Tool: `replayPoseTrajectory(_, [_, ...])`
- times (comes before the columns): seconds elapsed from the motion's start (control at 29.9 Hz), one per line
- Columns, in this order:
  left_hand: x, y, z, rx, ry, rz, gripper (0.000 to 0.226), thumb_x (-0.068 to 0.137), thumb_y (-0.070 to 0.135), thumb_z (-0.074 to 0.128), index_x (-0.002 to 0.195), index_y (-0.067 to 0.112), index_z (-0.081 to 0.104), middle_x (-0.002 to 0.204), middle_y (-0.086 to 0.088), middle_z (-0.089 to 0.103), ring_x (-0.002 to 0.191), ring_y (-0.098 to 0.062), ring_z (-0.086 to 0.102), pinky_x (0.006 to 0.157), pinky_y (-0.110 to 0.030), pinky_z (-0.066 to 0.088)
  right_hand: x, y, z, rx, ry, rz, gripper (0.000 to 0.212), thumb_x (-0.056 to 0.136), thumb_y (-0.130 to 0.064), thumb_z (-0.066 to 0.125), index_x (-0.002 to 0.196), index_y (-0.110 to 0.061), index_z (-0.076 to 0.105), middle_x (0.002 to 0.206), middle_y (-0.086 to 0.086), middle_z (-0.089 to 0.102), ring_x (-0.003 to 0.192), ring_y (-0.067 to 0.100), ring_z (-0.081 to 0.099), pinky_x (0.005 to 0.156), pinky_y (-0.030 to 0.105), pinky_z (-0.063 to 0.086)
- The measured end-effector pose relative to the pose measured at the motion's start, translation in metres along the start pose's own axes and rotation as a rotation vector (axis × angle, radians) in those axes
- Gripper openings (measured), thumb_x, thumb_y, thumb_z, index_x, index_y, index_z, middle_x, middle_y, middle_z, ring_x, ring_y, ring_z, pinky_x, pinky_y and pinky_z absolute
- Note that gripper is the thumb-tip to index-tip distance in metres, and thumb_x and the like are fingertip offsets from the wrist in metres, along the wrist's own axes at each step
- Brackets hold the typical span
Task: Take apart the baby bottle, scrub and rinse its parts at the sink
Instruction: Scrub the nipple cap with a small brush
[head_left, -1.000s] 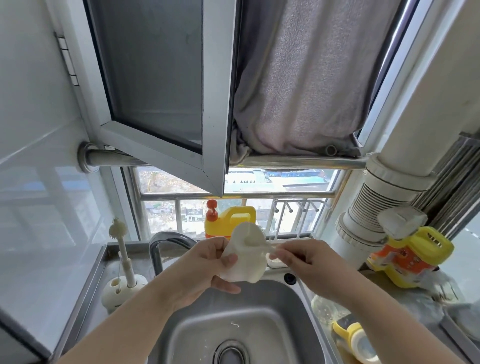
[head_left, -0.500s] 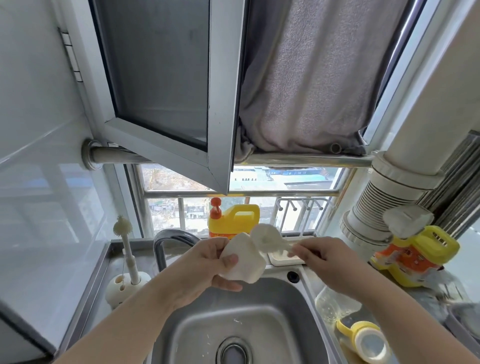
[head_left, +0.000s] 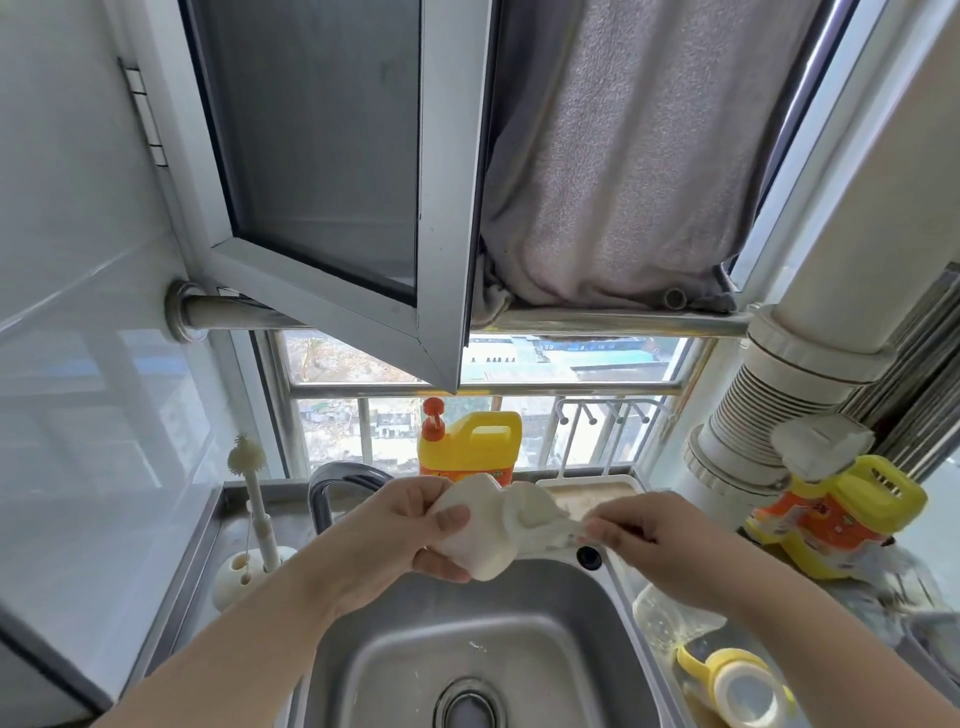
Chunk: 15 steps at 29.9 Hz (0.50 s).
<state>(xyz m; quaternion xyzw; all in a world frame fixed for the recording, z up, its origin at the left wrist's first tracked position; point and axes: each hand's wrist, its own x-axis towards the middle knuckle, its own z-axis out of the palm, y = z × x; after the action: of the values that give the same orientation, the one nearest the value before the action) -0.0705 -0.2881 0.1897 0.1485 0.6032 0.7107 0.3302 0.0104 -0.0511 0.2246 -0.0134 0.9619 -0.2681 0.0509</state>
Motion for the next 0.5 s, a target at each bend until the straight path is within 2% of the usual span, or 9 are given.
replayPoseTrajectory(0.1, [0.002,-0.001,0.005,-0.016,-0.031,0.0,0.036,0.076,0.011,0.062,0.107,-0.006,0.058,0.094,-0.012,0.066,0.081,-0.022,0.068,0.056,-0.028,0.057,0.004,0.0,-0.002,0.007,0.14,-0.005,0.025,0.095,-0.036,0.048,0.085,-0.027,0.068,0.051,-0.015,0.05,0.054,-0.001,0.046,0.055,0.014,0.033])
replayPoseTrajectory(0.2, [0.005,0.001,0.009,-0.022,-0.029,0.016,0.02,0.084,-0.003,0.057,0.104,-0.004,0.056,0.096,-0.011,0.063,0.082,-0.024,0.067,0.058,-0.029,0.058,0.004,-0.008,0.002,0.045,0.074,-0.07,0.022,0.094,-0.036,0.049,0.082,-0.036,0.067,0.057,-0.016,0.052,0.056,0.0,0.045,0.056,0.016,0.034])
replayPoseTrajectory(0.3, [0.004,0.001,0.009,-0.066,0.004,0.0,0.017,0.088,-0.008,0.052,0.103,-0.002,0.058,0.105,-0.018,0.059,0.088,-0.031,0.065,0.056,-0.03,0.058,0.002,0.003,-0.009,-0.044,0.065,0.033,0.024,0.095,-0.038,0.047,0.08,-0.038,0.065,0.059,-0.014,0.057,0.056,0.002,0.048,0.058,0.024,0.038])
replayPoseTrajectory(0.4, [0.004,0.005,0.014,-0.207,0.072,-0.027,0.013,0.091,0.006,0.052,0.098,0.004,0.063,0.102,-0.02,0.06,0.084,-0.037,0.065,0.049,-0.032,0.057,0.006,-0.004,-0.005,0.039,0.152,-0.009,0.024,0.096,-0.038,0.045,0.079,-0.047,0.06,0.054,-0.014,0.055,0.05,0.001,0.044,0.054,0.019,0.033])
replayPoseTrajectory(0.5, [0.006,0.005,0.01,-0.092,0.054,-0.006,0.024,0.085,0.025,0.055,0.095,0.005,0.065,0.095,-0.016,0.065,0.081,-0.032,0.066,0.049,-0.03,0.057,0.002,-0.007,-0.005,0.072,0.073,-0.041,0.023,0.095,-0.034,0.048,0.084,-0.038,0.067,0.058,-0.011,0.056,0.053,0.002,0.045,0.056,0.016,0.034])
